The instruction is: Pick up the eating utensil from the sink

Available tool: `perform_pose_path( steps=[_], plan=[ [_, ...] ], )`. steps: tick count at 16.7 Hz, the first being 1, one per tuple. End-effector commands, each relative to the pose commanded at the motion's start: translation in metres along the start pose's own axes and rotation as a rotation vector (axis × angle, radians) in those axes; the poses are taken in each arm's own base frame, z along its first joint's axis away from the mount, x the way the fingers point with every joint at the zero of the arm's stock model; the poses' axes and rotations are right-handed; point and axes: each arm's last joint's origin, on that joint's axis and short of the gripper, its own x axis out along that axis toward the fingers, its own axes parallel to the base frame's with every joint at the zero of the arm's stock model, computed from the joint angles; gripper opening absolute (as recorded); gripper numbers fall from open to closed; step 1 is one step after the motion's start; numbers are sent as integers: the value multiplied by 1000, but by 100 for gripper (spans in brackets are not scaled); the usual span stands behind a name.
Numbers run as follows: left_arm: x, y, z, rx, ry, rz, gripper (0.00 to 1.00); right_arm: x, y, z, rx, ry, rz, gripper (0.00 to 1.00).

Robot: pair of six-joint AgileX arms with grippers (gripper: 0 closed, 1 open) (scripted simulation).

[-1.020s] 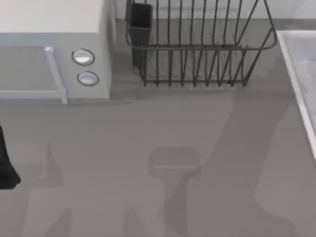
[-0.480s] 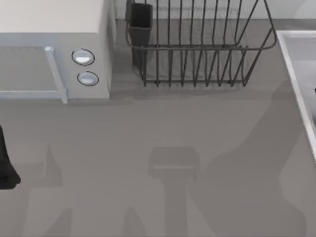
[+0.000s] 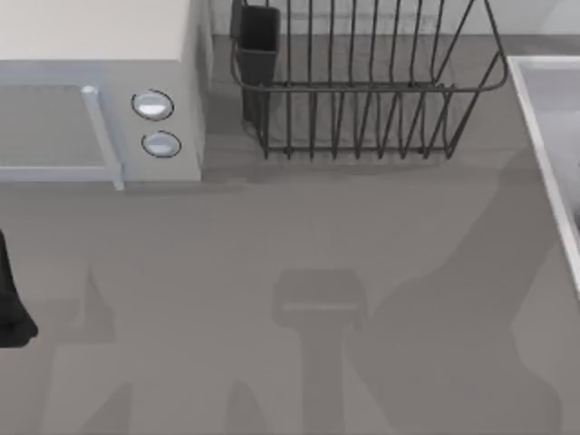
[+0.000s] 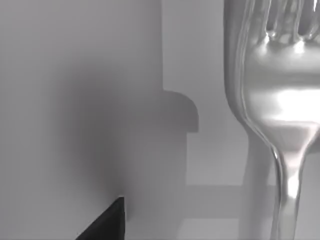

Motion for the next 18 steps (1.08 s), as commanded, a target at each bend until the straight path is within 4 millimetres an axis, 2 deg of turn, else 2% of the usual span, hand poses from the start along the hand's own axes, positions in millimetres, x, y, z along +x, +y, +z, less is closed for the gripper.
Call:
perform_pose_path(
  steps=[8,16,17,18],
  plan=[
    [0,0,0,0,0,0,100,0,0,0,0,0,0,2],
    [0,0,0,0,0,0,100,0,0,0,0,0,0,0],
    [0,0,0,0,0,0,100,-23,1,5,5,-45,0,0],
    [0,0,0,0,0,0,100,-24,1,5,5,-45,0,0]
  ],
)
